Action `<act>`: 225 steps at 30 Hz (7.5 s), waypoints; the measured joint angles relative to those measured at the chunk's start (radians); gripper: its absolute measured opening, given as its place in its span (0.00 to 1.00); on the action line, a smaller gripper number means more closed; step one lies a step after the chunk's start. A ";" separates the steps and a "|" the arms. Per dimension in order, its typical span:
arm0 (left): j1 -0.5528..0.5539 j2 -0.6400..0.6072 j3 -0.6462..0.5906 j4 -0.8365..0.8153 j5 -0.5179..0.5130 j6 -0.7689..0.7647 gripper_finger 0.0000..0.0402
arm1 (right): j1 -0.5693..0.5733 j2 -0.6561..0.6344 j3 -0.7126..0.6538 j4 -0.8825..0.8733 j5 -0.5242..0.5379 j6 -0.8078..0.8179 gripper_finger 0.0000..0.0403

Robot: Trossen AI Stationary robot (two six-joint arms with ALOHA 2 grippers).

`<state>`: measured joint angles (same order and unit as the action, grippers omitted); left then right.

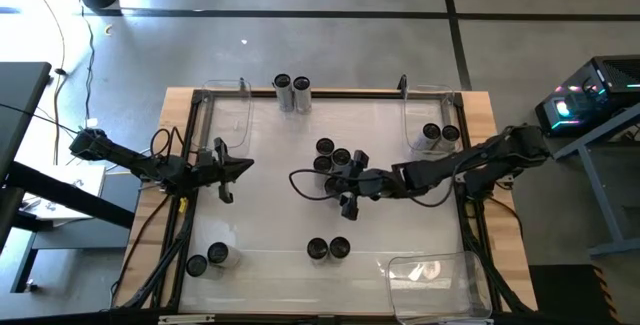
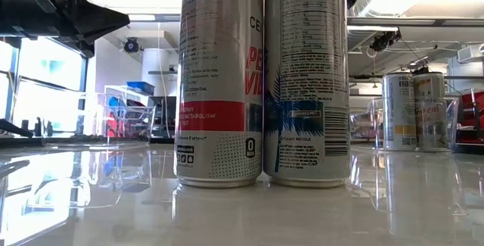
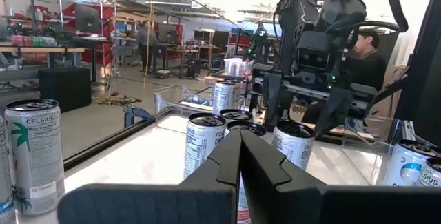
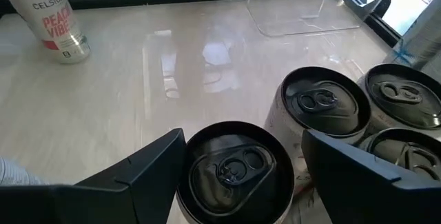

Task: Sort soda cans
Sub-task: Put the yellow soda can into the top right transparent bin

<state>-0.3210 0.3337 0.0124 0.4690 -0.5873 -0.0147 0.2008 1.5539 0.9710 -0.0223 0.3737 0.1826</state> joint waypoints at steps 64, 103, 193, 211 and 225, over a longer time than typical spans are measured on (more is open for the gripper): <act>0.000 0.000 0.000 -0.001 0.000 0.000 0.00 | -0.044 -0.023 -0.004 0.071 -0.219 -0.101 0.72; 0.000 0.000 0.000 -0.001 0.000 0.000 0.00 | -0.068 0.018 -0.004 0.017 -0.210 -0.101 0.67; 0.000 0.000 0.000 -0.001 0.005 0.009 0.00 | -0.943 -0.678 -0.282 -0.777 0.158 0.362 0.73; 0.000 0.000 0.000 0.000 0.004 0.008 0.00 | -0.942 -0.847 -0.286 -0.833 0.167 0.359 0.75; 0.000 0.000 0.000 0.001 -0.004 0.008 0.00 | -0.827 -0.855 -0.167 -0.731 0.035 0.334 0.75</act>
<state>-0.3210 0.3340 0.0124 0.4698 -0.5915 -0.0071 -0.6259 0.6994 0.8039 -0.7530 0.4089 0.5169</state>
